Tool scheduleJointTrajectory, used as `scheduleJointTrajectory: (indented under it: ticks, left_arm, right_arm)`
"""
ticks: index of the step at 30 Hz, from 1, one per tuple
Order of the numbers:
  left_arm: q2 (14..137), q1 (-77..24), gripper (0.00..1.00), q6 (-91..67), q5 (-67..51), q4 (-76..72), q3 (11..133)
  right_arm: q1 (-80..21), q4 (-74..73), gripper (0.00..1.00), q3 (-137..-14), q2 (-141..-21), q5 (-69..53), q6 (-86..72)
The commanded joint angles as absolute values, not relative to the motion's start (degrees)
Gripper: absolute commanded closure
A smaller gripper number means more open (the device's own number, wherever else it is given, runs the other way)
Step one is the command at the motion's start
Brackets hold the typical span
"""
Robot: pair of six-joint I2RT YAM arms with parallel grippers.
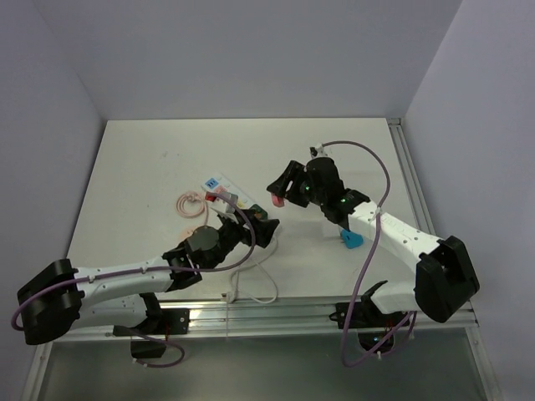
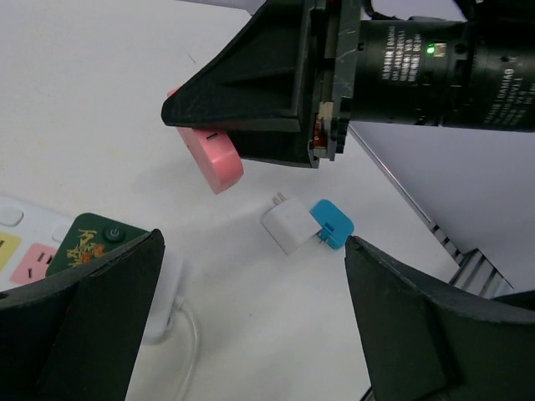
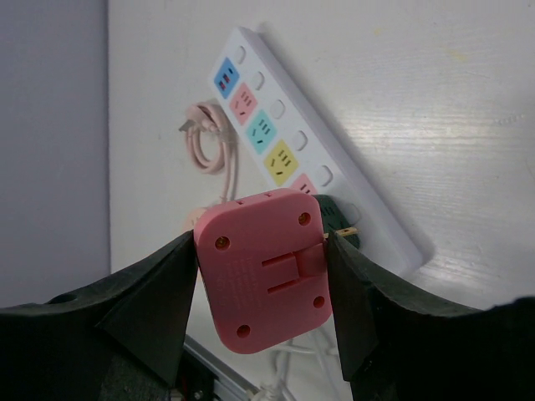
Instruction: Insert the plug
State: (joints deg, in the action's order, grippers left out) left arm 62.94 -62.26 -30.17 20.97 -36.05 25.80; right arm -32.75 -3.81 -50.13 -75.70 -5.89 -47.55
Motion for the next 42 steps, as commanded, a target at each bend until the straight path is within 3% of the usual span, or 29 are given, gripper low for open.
scheduleJointTrajectory:
  ticks: [1,13,18,30,36,40,42]
  left_arm:
    - [66.52,-62.67,0.05,-28.3,24.6,-40.96,29.61]
    - [76.55,-62.14,0.07,-28.92,33.31,-32.95,40.6]
    - [77.78,-61.79,0.16,-27.69,32.96,-33.84,41.65]
    - [80.77,-61.35,0.52,-27.6,36.82,-33.48,42.98]
    - [80.94,-61.35,0.97,-26.63,40.34,-36.74,41.31]
    - [81.3,-61.35,1.0,-25.75,41.04,-37.96,40.87]
    - [80.95,-61.35,1.0,-25.66,40.78,-38.49,40.26]
  right_arm:
    - [-33.22,-3.25,0.64,-53.61,-72.6,-6.33,-50.71]
    - [-34.01,-4.57,0.64,-54.76,-71.28,-6.68,-53.79]
    - [-34.45,-4.04,0.64,-54.32,-71.46,-7.12,-55.19]
    - [-35.86,-2.37,0.64,-52.73,-71.72,-7.56,-57.83]
    - [-36.12,-2.2,0.63,-52.38,-71.46,-7.82,-58.27]
    - [-36.12,-2.55,0.6,-52.56,-71.63,-8.09,-58.36]
    - [-36.21,-2.72,0.44,-52.91,-71.63,-8.44,-57.92]
